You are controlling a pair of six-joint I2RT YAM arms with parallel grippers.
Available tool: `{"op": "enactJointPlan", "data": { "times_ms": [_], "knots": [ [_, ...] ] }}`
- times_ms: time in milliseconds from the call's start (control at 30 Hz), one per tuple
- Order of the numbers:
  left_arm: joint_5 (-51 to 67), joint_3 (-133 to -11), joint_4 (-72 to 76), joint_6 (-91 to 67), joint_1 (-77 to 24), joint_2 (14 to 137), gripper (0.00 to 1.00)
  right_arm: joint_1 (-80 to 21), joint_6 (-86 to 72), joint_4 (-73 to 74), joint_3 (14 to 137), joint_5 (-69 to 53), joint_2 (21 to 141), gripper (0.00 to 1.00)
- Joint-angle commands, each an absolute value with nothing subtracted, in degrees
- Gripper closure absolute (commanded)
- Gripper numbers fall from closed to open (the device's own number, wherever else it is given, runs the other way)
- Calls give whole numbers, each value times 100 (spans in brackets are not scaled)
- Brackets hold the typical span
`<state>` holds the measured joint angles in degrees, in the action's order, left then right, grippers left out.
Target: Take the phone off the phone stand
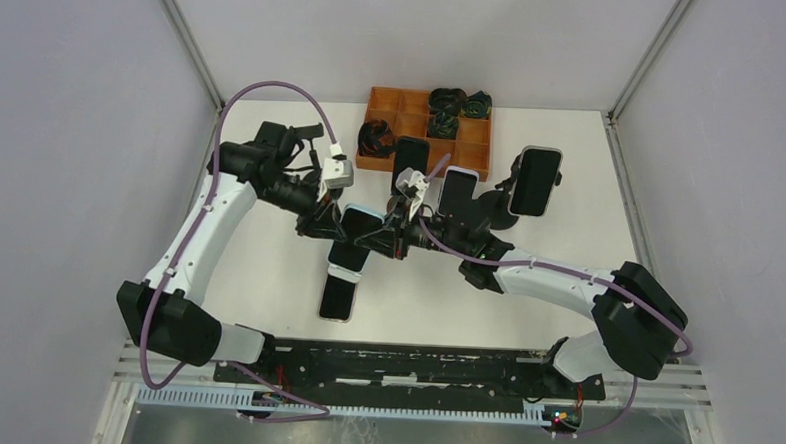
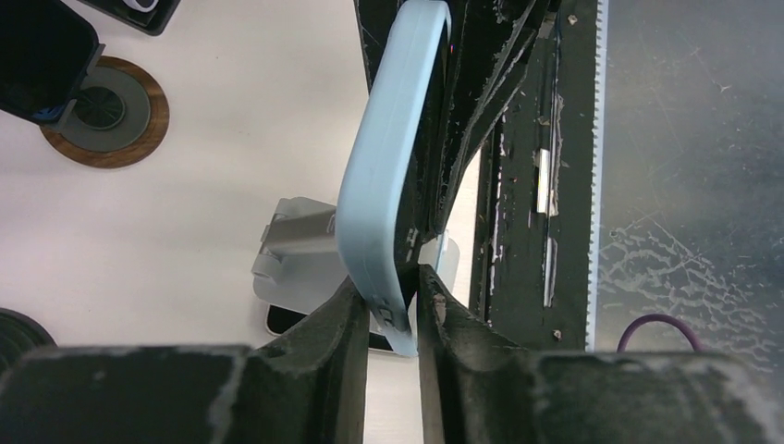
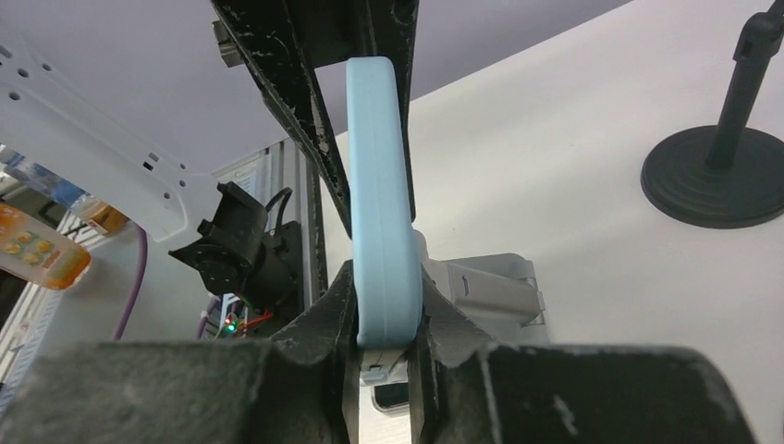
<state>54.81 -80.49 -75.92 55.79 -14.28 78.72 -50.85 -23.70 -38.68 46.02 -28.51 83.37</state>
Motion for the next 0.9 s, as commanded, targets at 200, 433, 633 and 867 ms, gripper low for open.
{"op": "enactJointPlan", "data": {
  "times_ms": [200, 433, 633, 867],
  "knots": [
    [6217, -8323, -7320, 5563, -1538, 7476, 12, -4965, -3924, -6282, 4130, -3412, 7950, 100],
    [6203, -8719, -8374, 6364, -1529, 7536, 1, -4615, -4341, -7030, 3455, -4088, 7420, 100],
    [6135, -8519, -8394, 6662, -1529, 7424, 1, -4562, -4379, -7118, 3404, -4596, 7181, 100],
    [6236, -7986, -7880, 6541, -1574, 7300, 8, -4707, -4775, -7604, 4009, -4681, 7624, 100]
  ]
}}
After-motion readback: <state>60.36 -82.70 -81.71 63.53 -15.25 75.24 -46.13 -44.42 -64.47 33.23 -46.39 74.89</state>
